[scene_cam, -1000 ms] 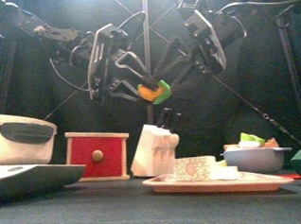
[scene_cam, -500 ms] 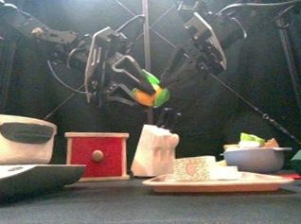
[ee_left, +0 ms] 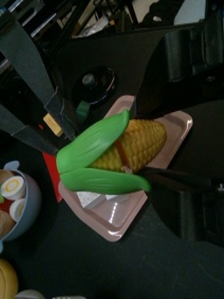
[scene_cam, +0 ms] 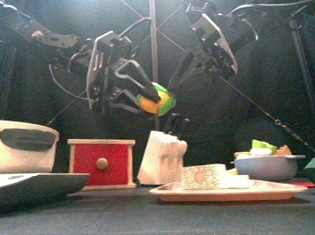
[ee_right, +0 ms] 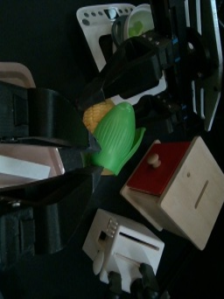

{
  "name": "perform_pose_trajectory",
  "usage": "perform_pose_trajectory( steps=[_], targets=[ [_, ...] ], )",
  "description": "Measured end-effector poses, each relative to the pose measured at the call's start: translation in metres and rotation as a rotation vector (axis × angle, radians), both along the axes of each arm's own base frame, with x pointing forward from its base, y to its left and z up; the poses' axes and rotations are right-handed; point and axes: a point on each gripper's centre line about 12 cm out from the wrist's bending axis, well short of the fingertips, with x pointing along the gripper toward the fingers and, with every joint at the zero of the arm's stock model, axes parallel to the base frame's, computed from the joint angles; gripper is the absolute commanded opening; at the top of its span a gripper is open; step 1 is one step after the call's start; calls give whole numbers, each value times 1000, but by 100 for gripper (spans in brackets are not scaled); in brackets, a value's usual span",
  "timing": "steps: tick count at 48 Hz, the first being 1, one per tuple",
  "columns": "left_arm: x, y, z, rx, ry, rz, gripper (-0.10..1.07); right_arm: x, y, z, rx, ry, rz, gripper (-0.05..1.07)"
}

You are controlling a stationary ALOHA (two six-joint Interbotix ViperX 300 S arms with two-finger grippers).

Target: Peel corn husk and drop

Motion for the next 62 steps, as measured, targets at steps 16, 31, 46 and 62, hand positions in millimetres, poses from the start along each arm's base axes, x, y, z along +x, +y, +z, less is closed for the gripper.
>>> perform_pose_trajectory(
  steps=[16, 31, 46, 62],
  targets=[
    [-3, -1, -2, 0, 8, -2, 63, -5, 4, 6, -2, -14, 24, 105],
    [-2, -1, -2, 0, 6, -3, 63, 1, 9, 1, 19, 1, 53, 104],
    [-1, -5, -1, 0, 2, -12, 63, 10, 7, -7, 26, 22, 47, 104],
    [2, -7, -6, 0, 15, -18, 63, 19, 2, -15, 25, 39, 29, 103]
  ],
)
